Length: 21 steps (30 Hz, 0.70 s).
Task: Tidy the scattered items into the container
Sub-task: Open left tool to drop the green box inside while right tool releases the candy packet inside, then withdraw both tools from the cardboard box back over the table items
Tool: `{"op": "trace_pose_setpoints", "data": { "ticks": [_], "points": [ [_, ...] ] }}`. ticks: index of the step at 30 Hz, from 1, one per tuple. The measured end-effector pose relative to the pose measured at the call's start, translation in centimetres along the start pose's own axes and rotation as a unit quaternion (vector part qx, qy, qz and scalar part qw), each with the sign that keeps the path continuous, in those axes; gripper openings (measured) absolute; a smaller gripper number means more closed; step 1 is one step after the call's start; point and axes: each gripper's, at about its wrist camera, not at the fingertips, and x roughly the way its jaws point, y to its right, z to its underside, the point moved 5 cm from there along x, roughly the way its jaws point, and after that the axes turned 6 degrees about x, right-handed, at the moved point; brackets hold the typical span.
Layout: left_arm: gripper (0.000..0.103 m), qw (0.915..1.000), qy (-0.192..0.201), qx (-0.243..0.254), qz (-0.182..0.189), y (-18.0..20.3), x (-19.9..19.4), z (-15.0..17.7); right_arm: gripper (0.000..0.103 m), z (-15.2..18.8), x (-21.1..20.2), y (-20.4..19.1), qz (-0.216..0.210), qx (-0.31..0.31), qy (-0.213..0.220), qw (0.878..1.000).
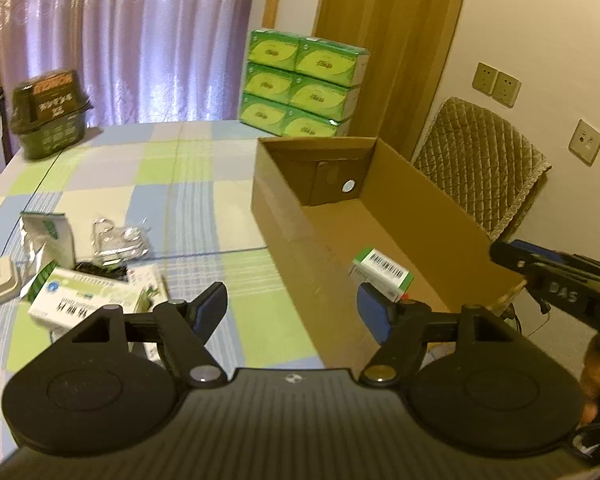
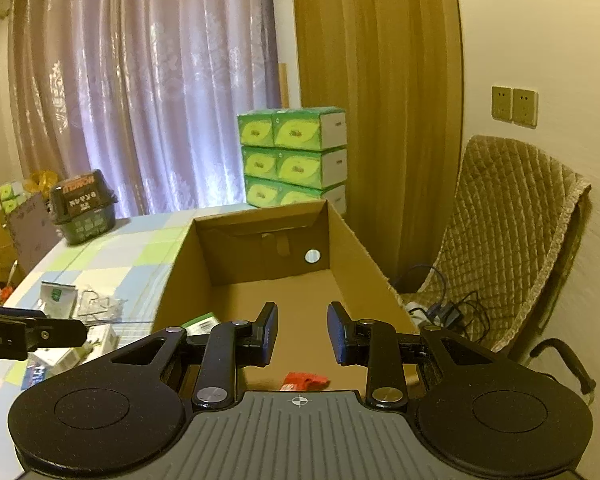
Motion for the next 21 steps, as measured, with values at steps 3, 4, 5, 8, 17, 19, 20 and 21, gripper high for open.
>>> {"op": "trace_pose_setpoints", "data": {
  "ticks": [3,4,5,8,17,19,20,21],
  "points": [
    [0.072,1.0,-0.003,-0.002,-0.006,-0.7,-0.9,0.9,0.034,0.4,-1.4,-1.3,-0.011,0.001,0.0,1.0],
    [0.074,1.0,-0.004,-0.003,-0.009,-0.9,-1.2,1.2,0.034,0.6,-1.8,-1.9,-0.016,-0.001,-0.001,1.0],
    [0.076,0.9999,-0.005,-0.003,-0.012,-1.3,-1.5,1.5,0.034,0.7,-2.1,-2.5,-0.019,-0.004,-0.002,1.0],
    [0.081,0.9998,-0.004,-0.006,-0.02,-2.2,-2.7,2.5,0.089,1.2,-3.1,-4.3,-0.033,-0.006,-0.004,0.999],
    [0.091,0.9984,0.002,-0.027,-0.05,-5.9,-7.0,4.9,0.089,3.1,-4.4,-9.9,-0.084,-0.024,-0.026,0.996],
    [0.095,0.9979,0.002,-0.03,-0.057,-6.6,-7.8,5.4,0.089,3.6,-4.6,-10.8,-0.09,-0.03,-0.032,0.995],
    [0.096,0.9976,0.001,-0.034,-0.06,-7.0,-8.2,5.7,0.089,3.8,-4.7,-11.4,-0.094,-0.033,-0.035,0.994],
    [0.097,0.9973,0.0,-0.037,-0.063,-7.4,-8.5,6.0,0.089,4.1,-4.7,-11.8,-0.098,-0.036,-0.038,0.994]
  ]
}}
